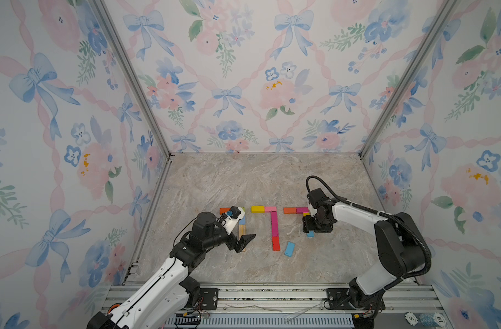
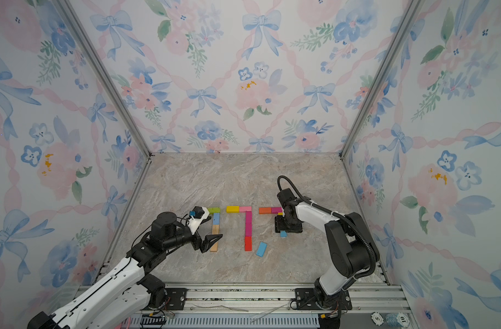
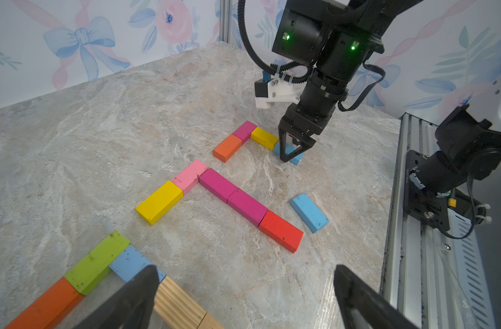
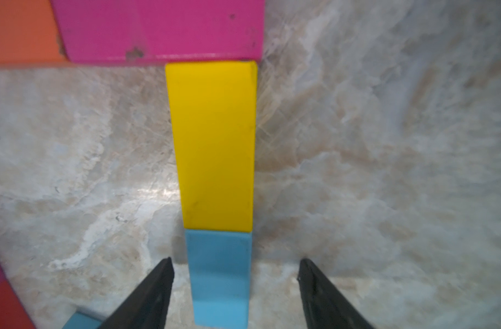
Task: Assemble the number 7 with building blocks
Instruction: Assemble the building block at the center of the board, then pick up the building block from the center of the board.
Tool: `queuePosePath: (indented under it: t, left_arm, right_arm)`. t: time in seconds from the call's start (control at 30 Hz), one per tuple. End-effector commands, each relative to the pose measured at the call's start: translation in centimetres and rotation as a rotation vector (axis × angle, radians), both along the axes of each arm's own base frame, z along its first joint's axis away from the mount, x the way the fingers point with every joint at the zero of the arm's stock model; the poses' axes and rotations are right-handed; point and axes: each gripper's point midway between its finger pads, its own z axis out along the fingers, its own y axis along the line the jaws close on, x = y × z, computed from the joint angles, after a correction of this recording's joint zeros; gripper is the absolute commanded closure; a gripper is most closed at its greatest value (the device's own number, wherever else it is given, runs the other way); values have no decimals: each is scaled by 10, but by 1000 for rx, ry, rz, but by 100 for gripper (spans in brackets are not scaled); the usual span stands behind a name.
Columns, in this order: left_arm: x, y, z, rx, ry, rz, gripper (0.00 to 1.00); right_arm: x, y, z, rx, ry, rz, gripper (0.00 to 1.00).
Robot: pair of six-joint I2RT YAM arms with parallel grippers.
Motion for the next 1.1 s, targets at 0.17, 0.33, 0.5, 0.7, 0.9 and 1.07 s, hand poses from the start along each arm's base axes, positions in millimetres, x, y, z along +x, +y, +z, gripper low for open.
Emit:
queuePosePath:
  t: [0.17,0.33,0.5,0.7,0.9,1.07]
  left_arm:
    - [-1,-1,1,6,-8,-9,2]
    - [-1,-1,6,-3,-24,-11,2]
    - [-2,-1,10,-14,-35,-9,2]
    - [0,2,20,-24,-76,12,2]
    - [4,10,29,-29,-124,61,2]
    - [3,8,29,-32,-121,50,2]
  right_arm:
    - [13,18,81,52,-184,26,15]
    - [-3,44,120,102,-223,83,12]
    - [-23,62,127,164,-195,63,11]
    - [-44,86,97,153,-194,-63,13]
    - [-57,112,57,117,-149,-102,16]
    - [-63,117,40,82,-124,-129,22]
